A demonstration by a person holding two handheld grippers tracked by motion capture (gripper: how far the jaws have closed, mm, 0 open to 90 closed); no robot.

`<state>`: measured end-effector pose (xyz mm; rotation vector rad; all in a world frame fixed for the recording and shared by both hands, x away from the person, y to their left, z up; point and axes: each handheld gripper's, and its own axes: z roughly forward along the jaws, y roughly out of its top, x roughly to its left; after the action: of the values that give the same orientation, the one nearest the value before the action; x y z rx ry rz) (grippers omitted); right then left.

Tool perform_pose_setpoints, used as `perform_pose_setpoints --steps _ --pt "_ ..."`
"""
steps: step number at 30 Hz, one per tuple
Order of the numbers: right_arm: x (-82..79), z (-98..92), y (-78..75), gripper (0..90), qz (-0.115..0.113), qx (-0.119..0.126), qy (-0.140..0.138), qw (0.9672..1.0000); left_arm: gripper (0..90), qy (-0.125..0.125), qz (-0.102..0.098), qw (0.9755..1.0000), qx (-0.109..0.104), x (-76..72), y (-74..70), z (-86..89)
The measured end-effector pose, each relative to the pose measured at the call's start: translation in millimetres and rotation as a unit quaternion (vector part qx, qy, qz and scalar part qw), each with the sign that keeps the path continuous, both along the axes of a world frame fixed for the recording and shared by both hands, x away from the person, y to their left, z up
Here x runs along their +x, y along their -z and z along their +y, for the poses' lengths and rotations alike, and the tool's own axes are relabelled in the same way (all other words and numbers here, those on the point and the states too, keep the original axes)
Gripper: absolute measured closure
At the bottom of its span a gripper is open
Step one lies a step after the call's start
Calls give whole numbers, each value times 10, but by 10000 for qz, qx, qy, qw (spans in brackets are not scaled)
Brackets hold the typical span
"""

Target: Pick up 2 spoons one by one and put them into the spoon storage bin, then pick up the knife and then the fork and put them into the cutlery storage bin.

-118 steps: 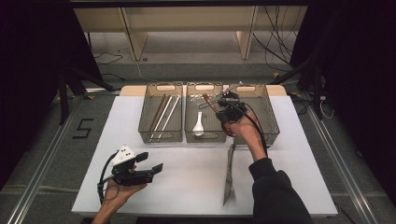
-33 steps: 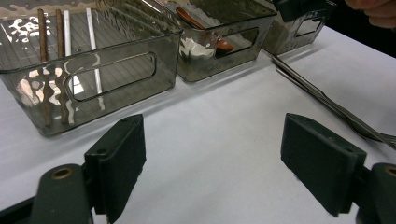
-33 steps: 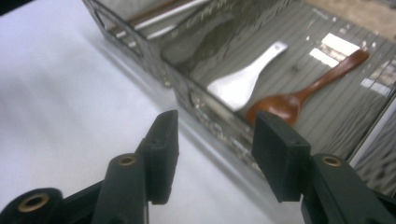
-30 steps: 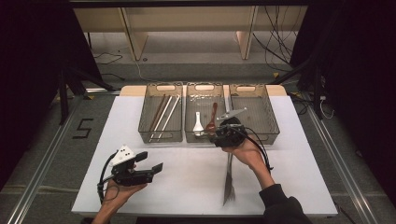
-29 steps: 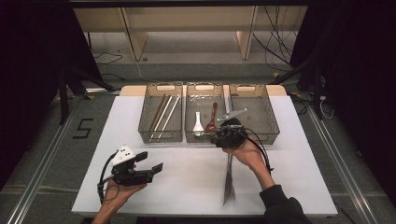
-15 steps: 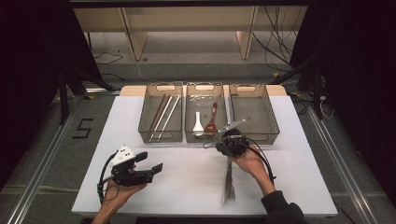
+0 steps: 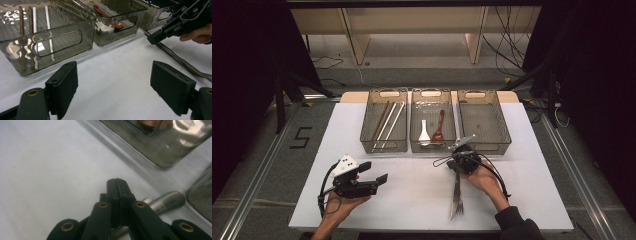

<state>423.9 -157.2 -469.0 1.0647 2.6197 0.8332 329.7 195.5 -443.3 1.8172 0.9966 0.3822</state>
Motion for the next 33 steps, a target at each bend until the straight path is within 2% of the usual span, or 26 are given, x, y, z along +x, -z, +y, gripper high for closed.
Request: perform_pose_setpoints --steps 9,22,28,33 --pt "13 -33 57 900 25 -92 68 9999 216 23 26 10000 -5 -4 12 4" --pt "23 -48 53 900 -29 -182 152 9997 216 17 38 10000 -18 -6 15 5" --pt "12 -48 36 900 -33 -339 188 9992 216 35 41 10000 32 -15 12 7" --pt "-8 -95 16 900 51 -446 245 9987 216 17 37 10000 8 -15 13 10"
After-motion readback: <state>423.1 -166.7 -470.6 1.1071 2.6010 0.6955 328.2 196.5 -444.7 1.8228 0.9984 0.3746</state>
